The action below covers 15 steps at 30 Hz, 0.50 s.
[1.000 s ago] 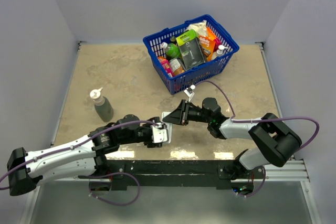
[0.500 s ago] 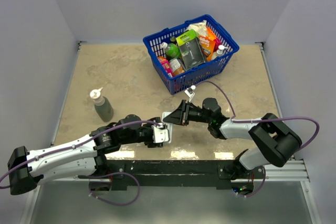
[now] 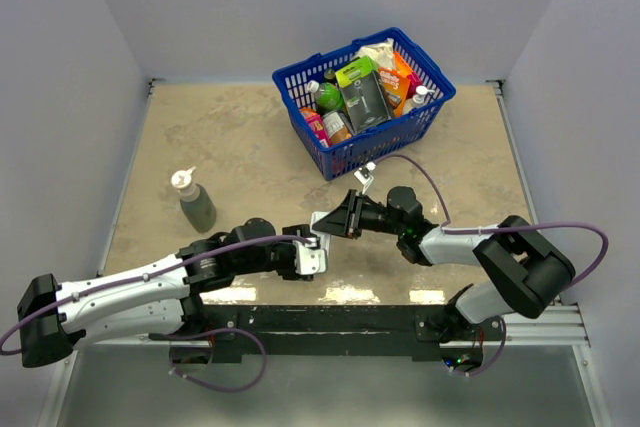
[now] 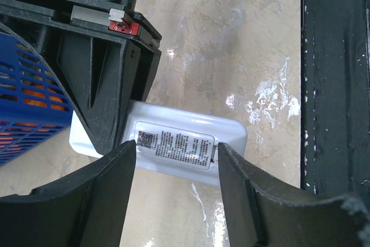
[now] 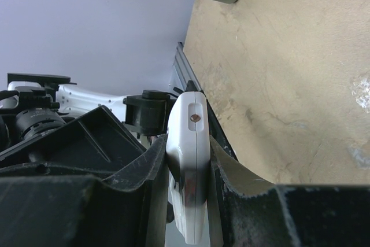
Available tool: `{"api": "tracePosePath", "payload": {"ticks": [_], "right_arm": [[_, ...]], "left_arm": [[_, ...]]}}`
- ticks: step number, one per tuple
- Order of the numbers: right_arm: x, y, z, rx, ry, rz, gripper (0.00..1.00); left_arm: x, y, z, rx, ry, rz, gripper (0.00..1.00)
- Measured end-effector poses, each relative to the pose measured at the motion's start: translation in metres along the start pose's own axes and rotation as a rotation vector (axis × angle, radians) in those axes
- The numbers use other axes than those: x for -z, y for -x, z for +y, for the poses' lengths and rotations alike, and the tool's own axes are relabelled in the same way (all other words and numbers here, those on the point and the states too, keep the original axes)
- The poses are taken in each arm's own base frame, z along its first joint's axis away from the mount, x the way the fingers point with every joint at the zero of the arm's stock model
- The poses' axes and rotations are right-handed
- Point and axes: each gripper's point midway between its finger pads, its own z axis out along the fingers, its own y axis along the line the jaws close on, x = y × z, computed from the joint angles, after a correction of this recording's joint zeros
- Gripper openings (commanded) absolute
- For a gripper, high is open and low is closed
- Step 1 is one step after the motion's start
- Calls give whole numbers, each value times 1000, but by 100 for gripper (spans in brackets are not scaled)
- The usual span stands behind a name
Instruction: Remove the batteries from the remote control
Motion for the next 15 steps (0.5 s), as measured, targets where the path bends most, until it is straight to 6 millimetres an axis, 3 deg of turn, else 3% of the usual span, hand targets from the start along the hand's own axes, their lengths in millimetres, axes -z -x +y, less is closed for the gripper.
{"api": "tracePosePath", "payload": {"ticks": [15], "right_arm": [[-1,1,-1,11,10,-9,0]], "left_arm": [[0,-1,2,-27,10,10,62]]}}
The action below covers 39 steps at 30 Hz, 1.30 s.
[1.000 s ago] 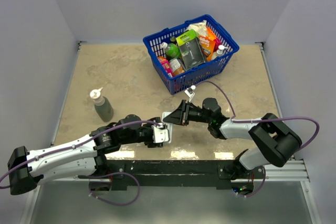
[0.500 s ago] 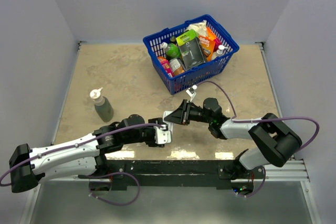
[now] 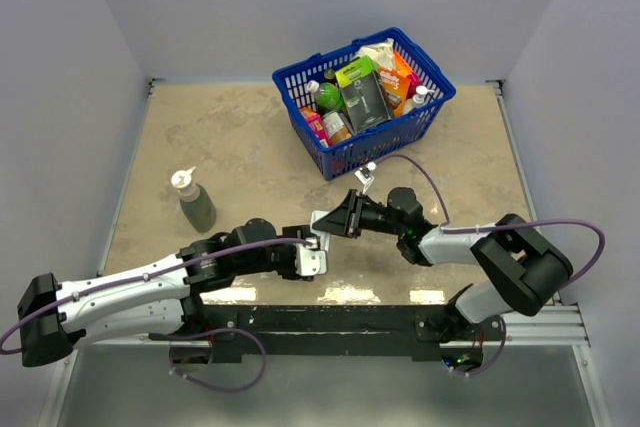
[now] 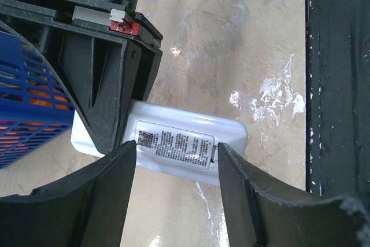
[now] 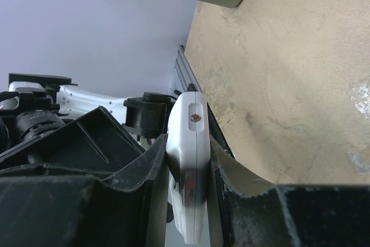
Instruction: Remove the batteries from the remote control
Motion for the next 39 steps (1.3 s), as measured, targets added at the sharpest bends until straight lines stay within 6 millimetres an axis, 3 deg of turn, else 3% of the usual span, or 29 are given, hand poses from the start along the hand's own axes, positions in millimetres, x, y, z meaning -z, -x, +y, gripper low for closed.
{"api": "tracePosePath", "payload": {"ticks": [16,25,30,39], "right_arm": [[-3,4,-3,-6,-1,-21,0],[-3,-14,-17,-44,-20,53,0],[-3,-13,-15,-42,-13,52,0],[-3,-13,-13,-47,-7,51,0]], "left_arm": [[4,-3,7,-24,30,31,62],[8,-2,25,-43,110,50,62],[10,1,24,-29,106,35,62],[18,24,7,83,30,-79,64]]}}
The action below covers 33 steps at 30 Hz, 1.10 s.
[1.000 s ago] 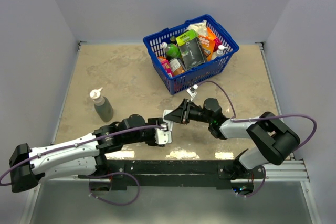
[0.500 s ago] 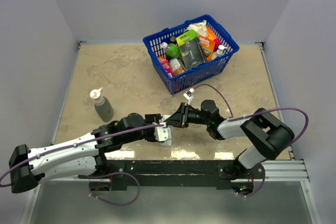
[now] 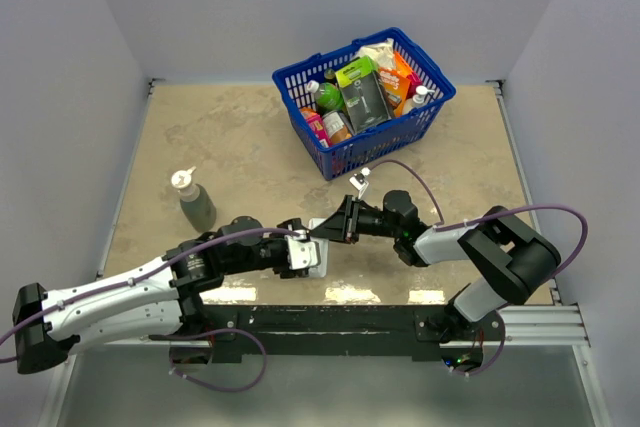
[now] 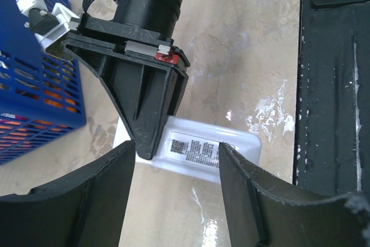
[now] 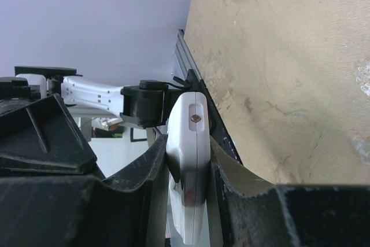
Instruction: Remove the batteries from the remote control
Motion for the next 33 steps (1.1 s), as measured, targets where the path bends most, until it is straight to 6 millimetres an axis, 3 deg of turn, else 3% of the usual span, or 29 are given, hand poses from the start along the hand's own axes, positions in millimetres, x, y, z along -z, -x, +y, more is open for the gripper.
{"api": "tracePosePath", "payload": {"ticks": [12,33], "right_arm": [[0,0,1,-5,4,1,0],[0,-2,-3,-1,-12,6,0]], "left_arm": [[-15,-25,-18,44,-80,92,64],[-21,-39,-23,33,-96,128,65]]}}
